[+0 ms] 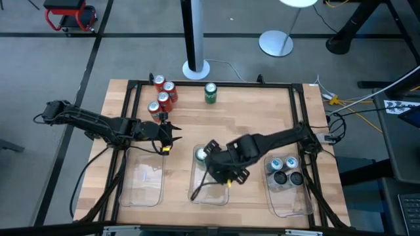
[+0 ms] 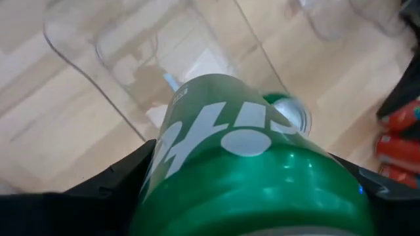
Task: Sort soda cans
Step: Put the green soda can into the center transparent bin
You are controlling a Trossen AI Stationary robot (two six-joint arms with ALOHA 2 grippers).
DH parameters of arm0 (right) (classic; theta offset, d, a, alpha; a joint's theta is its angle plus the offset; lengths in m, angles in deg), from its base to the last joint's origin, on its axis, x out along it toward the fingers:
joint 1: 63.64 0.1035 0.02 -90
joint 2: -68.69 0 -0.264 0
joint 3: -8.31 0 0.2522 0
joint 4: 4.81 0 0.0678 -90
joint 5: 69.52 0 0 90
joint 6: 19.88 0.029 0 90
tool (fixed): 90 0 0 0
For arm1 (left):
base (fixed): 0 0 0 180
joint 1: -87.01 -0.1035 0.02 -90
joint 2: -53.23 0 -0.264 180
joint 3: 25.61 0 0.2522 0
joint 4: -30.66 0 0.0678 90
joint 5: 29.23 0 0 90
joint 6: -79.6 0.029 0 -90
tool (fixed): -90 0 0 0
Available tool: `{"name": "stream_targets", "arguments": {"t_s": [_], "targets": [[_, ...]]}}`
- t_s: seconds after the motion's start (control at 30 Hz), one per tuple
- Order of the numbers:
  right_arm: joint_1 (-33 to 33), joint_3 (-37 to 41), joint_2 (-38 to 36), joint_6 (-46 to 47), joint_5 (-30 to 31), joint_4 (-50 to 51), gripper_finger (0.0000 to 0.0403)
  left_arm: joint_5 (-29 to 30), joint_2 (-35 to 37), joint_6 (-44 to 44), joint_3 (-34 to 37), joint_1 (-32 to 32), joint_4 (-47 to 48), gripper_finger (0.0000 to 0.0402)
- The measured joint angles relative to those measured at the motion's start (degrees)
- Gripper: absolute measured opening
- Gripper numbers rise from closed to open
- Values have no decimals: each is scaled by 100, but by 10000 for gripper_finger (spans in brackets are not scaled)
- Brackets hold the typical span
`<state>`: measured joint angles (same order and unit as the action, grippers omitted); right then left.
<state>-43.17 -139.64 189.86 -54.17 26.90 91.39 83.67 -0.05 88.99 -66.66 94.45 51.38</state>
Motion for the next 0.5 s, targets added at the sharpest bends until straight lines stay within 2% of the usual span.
{"name": "stream_targets", "arguments": {"t_s": [0.17, 0.5], "targets": [[135, 4, 177, 3, -2, -257, 307, 0, 0, 0, 0, 0, 2, 153], [126, 4, 766, -89, -541, -304, 307, 0, 2, 4, 2, 0, 13, 153]]}}
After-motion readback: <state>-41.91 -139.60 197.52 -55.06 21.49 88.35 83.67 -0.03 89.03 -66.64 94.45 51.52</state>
